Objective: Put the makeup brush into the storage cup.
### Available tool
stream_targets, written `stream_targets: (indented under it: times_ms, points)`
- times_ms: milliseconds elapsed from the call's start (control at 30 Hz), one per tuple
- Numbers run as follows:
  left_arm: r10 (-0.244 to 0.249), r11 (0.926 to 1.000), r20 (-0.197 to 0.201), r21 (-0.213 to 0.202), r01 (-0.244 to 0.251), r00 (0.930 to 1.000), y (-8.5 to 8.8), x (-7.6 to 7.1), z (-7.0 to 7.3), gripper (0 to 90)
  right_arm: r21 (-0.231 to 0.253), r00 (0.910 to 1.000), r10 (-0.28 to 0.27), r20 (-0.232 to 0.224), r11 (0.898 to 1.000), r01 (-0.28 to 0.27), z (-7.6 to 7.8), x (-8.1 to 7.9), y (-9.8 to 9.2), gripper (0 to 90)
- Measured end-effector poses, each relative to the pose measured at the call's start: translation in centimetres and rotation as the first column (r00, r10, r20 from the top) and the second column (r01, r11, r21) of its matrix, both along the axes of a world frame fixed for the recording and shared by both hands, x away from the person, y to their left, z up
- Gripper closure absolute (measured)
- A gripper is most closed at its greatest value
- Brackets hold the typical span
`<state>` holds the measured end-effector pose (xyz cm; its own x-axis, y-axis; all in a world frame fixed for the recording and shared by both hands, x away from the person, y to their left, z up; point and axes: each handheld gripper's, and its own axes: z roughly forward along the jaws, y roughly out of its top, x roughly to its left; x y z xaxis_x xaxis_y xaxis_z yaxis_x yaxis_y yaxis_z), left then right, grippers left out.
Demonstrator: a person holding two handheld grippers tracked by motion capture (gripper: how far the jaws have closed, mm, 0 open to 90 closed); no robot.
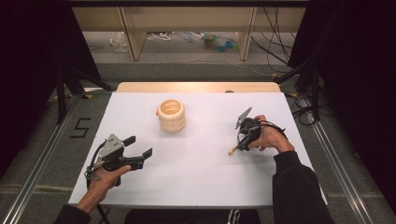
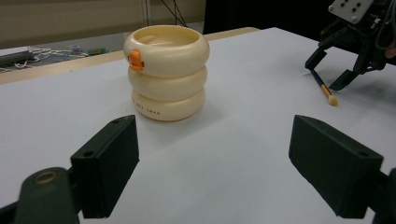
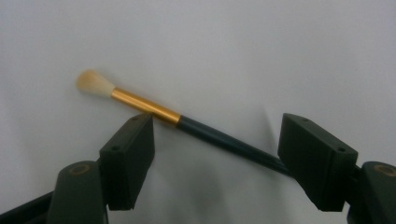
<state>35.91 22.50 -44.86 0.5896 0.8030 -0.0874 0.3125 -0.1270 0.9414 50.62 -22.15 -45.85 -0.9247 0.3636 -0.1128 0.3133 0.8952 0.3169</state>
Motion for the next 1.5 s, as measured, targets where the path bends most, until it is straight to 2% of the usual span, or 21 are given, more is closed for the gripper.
stream_targets:
  times_ms: [33, 433, 733, 1033, 1367, 1500]
  points:
    - [0.001, 1.0, 0.0, 0.0, -0.001, 1.0, 0.0, 0.0, 0.0, 15.6, 0.013, 1.0, 0.004, 0.002, 1.0, -0.004, -0.1, 0.0, 0.0, 29.3]
    - [0.0, 1.0, 0.0, 0.0, 0.0, 1.0, 0.0, 0.0, 0.0, 15.6, 0.035, 0.9996, -0.006, -0.029, 0.999, 0.007, -0.2, 0.2, -0.2, 33.6]
    - [0.0, 1.0, -0.001, -0.001, 0.0, 1.0, 0.0, 0.0, 0.0, 15.6, 0.044, 0.9978, -0.027, -0.06, 0.999, 0.03, -0.2, 0.3, -0.3, 40.4]
    - [-0.001, 1.0, 0.003, 0.003, 0.001, 1.0, 0.1, 0.0, 0.0, 15.7, 0.004, 0.9945, -0.025, -0.101, 1.0, 0.026, 0.1, 0.3, 0.4, 51.6]
    - [0.0, 1.0, 0.005, 0.008, 0.0, 1.0, 0.1, 0.0, 0.0, 15.6, -0.016, 0.9927, -0.042, -0.113, 0.999, 0.04, 0.3, 0.3, 0.8, 61.7]
    - [0.0, 1.0, 0.005, 0.008, 0.0, 1.0, 0.1, 0.0, 0.0, 15.6, -0.026, 0.993, -0.031, -0.114, 0.999, 0.028, 0.3, 0.3, 0.9, 64.8]
